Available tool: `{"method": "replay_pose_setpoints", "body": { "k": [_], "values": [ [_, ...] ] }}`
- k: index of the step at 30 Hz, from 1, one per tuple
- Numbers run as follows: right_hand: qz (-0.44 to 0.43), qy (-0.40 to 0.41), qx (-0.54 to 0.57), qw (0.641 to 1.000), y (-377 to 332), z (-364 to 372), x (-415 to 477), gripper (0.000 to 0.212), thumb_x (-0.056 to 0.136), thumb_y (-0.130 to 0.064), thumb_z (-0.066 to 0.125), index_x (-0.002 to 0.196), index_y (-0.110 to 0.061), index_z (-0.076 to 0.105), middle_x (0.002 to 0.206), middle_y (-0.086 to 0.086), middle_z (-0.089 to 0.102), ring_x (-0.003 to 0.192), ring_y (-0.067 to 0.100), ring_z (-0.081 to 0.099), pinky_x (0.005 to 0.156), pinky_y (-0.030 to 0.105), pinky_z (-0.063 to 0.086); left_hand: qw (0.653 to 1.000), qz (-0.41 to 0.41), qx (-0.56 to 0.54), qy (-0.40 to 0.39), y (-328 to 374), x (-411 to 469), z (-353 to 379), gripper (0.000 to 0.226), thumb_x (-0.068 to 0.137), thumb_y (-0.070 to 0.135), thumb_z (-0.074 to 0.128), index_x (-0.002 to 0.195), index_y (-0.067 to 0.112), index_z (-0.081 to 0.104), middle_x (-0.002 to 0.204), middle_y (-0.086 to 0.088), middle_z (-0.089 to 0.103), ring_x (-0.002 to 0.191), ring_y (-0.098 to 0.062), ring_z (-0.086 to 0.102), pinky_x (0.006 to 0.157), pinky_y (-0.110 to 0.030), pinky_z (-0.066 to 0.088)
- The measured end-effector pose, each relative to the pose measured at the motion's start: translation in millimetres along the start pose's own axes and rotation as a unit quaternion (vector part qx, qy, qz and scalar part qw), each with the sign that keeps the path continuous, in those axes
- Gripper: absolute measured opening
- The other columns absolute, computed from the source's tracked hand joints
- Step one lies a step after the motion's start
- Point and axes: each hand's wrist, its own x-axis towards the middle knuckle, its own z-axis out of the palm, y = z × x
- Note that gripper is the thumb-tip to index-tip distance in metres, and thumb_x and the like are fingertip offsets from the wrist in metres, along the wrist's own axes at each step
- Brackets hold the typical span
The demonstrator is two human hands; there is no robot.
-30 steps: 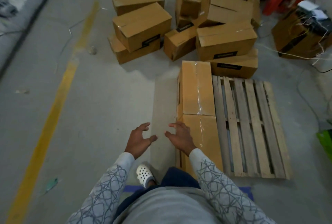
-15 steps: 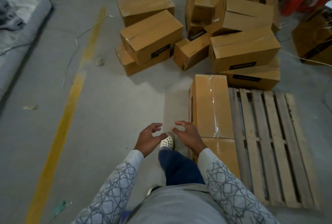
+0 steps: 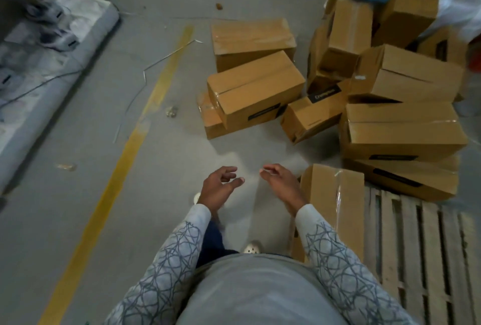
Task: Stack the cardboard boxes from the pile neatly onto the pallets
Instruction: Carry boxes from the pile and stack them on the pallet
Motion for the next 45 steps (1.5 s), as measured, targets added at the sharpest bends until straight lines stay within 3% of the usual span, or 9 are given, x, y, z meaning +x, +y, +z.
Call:
{"method": "replay_pose_setpoints", "body": {
  "k": [6,10,13,19,25,30,34,39,45],
  "values": [
    [0.021,0.029,0.047,0.998,-70,9,99,0.036,0.1,-0.034,0.065,0.132,-0.018,0.065,0.127,0.0,0.063,0.114,0.017,0.059,0.097,0.033,0.048,0.999,0.0,0.012,-0.036,54,130,-45,0.036,0.082,0.028,0.086,0.115,0.025,0.072,0.109,-0.002,0.073,0.107,-0.019,0.069,0.1,-0.035,0.054],
    [0.04,0.07,0.097,0.992,-122,7,149,0.036,0.101,-0.035,0.063,0.134,-0.022,0.062,0.129,-0.004,0.062,0.117,0.016,0.058,0.093,0.028,0.047,0.995,0.008,0.04,-0.094,112,208,-65,0.034,0.085,0.021,0.083,0.118,0.02,0.071,0.11,-0.007,0.073,0.104,-0.019,0.068,0.084,-0.019,0.05],
    [0.048,0.099,0.116,0.987,-147,9,176,0.033,0.101,-0.035,0.064,0.131,-0.023,0.064,0.126,-0.004,0.063,0.113,0.012,0.059,0.079,0.018,0.046,0.987,0.019,0.071,-0.14,147,257,-69,0.036,0.087,0.019,0.082,0.12,0.018,0.07,0.111,-0.009,0.072,0.105,-0.022,0.067,0.083,-0.02,0.048],
    [0.113,0.138,0.171,0.969,-168,-2,228,0.027,0.1,-0.035,0.065,0.125,-0.025,0.067,0.12,-0.005,0.066,0.107,0.009,0.061,0.083,0.023,0.047,0.97,-0.001,0.125,-0.21,188,335,-56,0.035,0.085,0.021,0.082,0.117,0.024,0.07,0.111,-0.004,0.073,0.108,-0.021,0.068,0.093,-0.031,0.054],
    [0.164,0.169,0.234,0.943,-176,-13,322,0.011,0.099,-0.037,0.066,0.109,-0.034,0.067,0.113,-0.012,0.068,0.105,0.005,0.063,0.088,0.03,0.051,0.951,-0.007,0.188,-0.245,226,431,-36,0.034,0.088,0.021,0.079,0.121,0.023,0.07,0.11,0.001,0.071,0.101,-0.011,0.064,0.075,-0.011,0.047],
    [0.233,0.167,0.263,0.921,-162,-13,431,0.006,0.099,-0.034,0.066,0.103,-0.037,0.065,0.113,-0.011,0.069,0.102,0.005,0.063,0.089,0.029,0.051,0.943,-0.036,0.249,-0.22,246,546,-17,0.036,0.085,0.022,0.083,0.119,0.021,0.071,0.109,0.001,0.069,0.106,-0.018,0.064,0.087,-0.025,0.048],
    [0.285,0.145,0.246,0.915,-148,-14,522,0.016,0.1,-0.029,0.063,0.116,-0.029,0.062,0.112,-0.008,0.064,0.106,0.011,0.06,0.088,0.026,0.043,0.927,-0.057,0.299,-0.221,244,647,7,0.035,0.086,0.026,0.083,0.118,0.023,0.069,0.111,0.004,0.068,0.11,-0.018,0.061,0.092,-0.028,0.047],
    [0.328,0.122,0.234,0.907,-114,-13,626,0.032,0.098,-0.032,0.065,0.128,-0.024,0.058,0.122,0.0,0.065,0.112,0.018,0.061,0.096,0.03,0.046,0.895,-0.05,0.392,-0.209,212,767,42,0.053,0.086,0.031,0.081,0.135,0.021,0.062,0.136,-0.006,0.059,0.125,-0.023,0.054,0.097,-0.029,0.042],
    [0.399,0.122,0.265,0.869,-74,-2,705,0.071,0.097,-0.032,0.068,0.156,-0.016,0.032,0.146,0.006,0.056,0.13,0.025,0.055,0.095,0.026,0.039,0.858,-0.062,0.492,-0.133,175,851,72,0.091,0.086,0.04,0.077,0.159,0.02,0.027,0.164,-0.014,0.025,0.149,-0.038,0.024,0.119,-0.053,0.024]
  ]
}}
